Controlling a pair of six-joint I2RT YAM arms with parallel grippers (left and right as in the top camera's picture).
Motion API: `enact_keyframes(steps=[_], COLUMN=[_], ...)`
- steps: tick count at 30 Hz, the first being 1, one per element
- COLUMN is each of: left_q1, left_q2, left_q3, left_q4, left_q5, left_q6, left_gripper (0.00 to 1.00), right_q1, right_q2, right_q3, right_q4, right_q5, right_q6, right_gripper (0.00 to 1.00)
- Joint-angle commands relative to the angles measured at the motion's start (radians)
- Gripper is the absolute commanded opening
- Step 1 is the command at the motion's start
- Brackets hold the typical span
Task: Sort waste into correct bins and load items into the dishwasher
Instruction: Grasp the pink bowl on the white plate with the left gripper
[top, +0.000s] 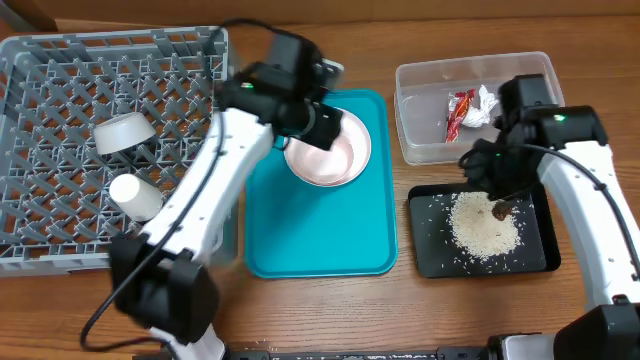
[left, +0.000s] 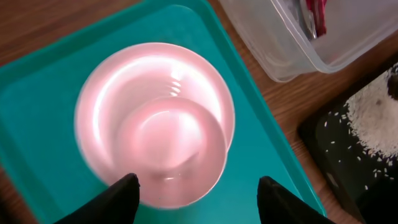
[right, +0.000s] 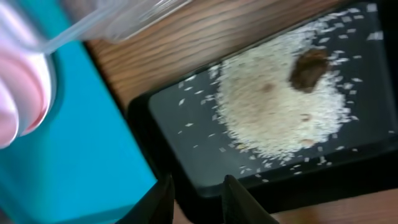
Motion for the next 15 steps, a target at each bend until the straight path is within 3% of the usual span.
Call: enact_keyframes(steps=[1,6,9,13,15], left_q1=[-0.070,-0.124,-0.142,-0.146,-0.143], left_q2=[0.099,0.215,0.278,0.311,0.301], left_q3=[0.010,0.010,0.010,0.010,0.012], left_q4=[0.033,0.071,0.064,0.039,0.035], left_q5=[-0.040,-0.059,-0.059,-0.060,-0.060], left_q6=[0.018,0.017,0.017,0.014,0.014], left_gripper=[0.62,0.59,0.50,0.10,0.04], right_q1=[-0.050,-0.074,-0.074,-0.074,-0.074], right_q2=[-0.034,-0.034,-0.034,-0.034,-0.034], right_q3=[0.014,0.014,0.014,0.014,0.014], right_q4=[-0.010,-0.018,-0.018,-0.018,-0.018], right_q5=[0.023,0.024,0.024,0.024,0.024], right_q6=[-0.003,-0.003,-0.003,-0.003,-0.004], right_gripper=[0.28,0.28,0.28,0.28,0.27])
